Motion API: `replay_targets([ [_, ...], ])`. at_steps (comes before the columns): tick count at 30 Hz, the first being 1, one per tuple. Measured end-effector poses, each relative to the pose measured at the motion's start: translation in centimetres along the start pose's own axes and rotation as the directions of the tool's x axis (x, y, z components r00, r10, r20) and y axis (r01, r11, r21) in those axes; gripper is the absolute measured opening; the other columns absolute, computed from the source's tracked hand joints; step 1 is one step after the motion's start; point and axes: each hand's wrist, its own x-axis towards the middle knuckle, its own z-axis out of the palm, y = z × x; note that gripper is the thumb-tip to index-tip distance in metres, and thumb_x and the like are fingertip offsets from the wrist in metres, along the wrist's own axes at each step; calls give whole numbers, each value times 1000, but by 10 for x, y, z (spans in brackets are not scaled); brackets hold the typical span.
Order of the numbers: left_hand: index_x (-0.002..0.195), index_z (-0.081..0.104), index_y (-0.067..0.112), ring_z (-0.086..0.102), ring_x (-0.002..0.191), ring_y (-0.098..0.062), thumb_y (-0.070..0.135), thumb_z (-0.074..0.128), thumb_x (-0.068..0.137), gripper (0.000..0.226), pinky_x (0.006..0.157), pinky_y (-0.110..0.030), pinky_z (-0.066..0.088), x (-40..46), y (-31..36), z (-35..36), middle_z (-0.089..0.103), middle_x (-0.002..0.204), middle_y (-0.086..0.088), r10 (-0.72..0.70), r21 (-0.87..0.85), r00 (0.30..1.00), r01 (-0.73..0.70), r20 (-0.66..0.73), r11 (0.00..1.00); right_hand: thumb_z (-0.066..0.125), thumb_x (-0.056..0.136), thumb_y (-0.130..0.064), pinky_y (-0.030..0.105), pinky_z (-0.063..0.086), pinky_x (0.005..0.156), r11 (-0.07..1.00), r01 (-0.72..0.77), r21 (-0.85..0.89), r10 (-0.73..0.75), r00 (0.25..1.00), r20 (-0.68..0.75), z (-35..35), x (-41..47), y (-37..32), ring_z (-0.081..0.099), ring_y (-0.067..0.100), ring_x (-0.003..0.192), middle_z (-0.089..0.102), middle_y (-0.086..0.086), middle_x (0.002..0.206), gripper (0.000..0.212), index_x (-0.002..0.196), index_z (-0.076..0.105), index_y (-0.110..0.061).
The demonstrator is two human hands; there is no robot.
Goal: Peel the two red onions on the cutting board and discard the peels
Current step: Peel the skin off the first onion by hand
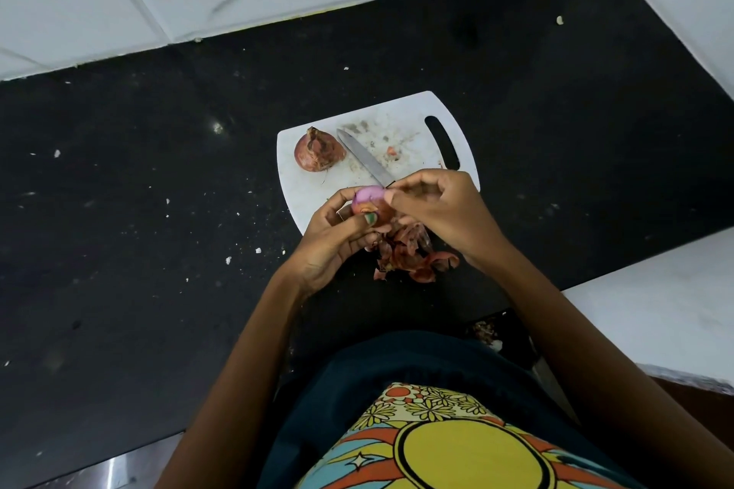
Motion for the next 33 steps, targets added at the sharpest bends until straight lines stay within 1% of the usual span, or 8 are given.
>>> replay_targets([
  [2, 106, 60, 15, 72, 76, -17, 10, 64, 71, 36, 69, -18, 57, 0, -1, -1, 71, 91, -2, 6, 18, 1000, -6, 2, 1000, 79, 76, -20, 26, 59, 69, 997, 25, -67, -26, 1000, -8, 1, 0, 2, 71, 18, 77, 73, 5, 86, 25, 95, 71, -7],
  [4, 106, 61, 16, 72, 77, -17, 12, 65, 71, 36, 70, -19, 57, 0, -1, -1, 71, 92, -2, 6, 23, 1000, -6, 2, 1000, 79, 75, -19, 27, 59, 71, 992, 37, -119, -40, 999, -22, 2, 1, 2, 70, 17, 77, 73, 2, 85, 23, 94, 72, -8],
  [9, 106, 61, 16, 69, 79, -17, 12, 66, 70, 37, 70, -19, 56, -1, -3, -2, 67, 99, -8, 6, 28, 1000, -6, -26, 1000, 76, 76, -10, 24, 58, 69, 988, 53, -147, -60, 997, -44, 0, 1, 1, 69, 14, 73, 73, 2, 82, 14, 91, 73, -9],
  [14, 107, 61, 15, 72, 76, -16, 11, 64, 71, 36, 70, -19, 57, -2, 0, -1, 72, 90, -1, 9, 31, 1000, -8, -9, 999, 80, 75, -17, 19, 56, 72, 995, 46, -90, -47, 999, -12, 4, -2, 0, 70, 9, 78, 73, -1, 88, 25, 96, 72, -7],
  [22, 107, 62, 17, 72, 78, -17, 14, 66, 71, 36, 76, -22, 56, -2, -5, -2, 71, 95, -4, 1, 68, 1000, -1, -2, 998, 77, 74, -8, 13, 52, 63, 991, 46, -124, -49, 999, -20, 1, -2, 1, 68, 3, 70, 71, -6, 80, 18, 92, 73, -9],
  [27, 106, 62, 16, 72, 76, -17, 13, 65, 72, 35, 72, -20, 57, -2, -5, 1, 70, 95, -8, -19, 54, 1000, 18, 8, 998, 73, 75, -1, 15, 53, 65, 988, 58, -144, -75, 990, -120, 2, -1, 8, 68, 6, 69, 71, -2, 77, 14, 87, 75, -9],
  [30, 106, 62, 16, 69, 80, -19, 14, 67, 71, 36, 74, -22, 56, -2, -5, -2, 66, 102, -13, -21, 39, 1000, 22, -14, 999, 67, 81, 1, 21, 57, 66, 997, 17, -69, -21, 998, -63, 0, 0, 7, 71, 11, 70, 72, 4, 82, 14, 92, 73, -5],
  [33, 106, 61, 15, 66, 82, -17, 13, 66, 70, 37, 73, -22, 56, -2, -5, -4, 65, 101, -9, -23, 35, 999, 24, -23, 999, 72, 82, -12, 24, 58, 66, 1000, -8, 29, 9, 1000, -18, -2, -3, 6, 71, 15, 73, 72, 6, 81, 12, 91, 70, -4],
])
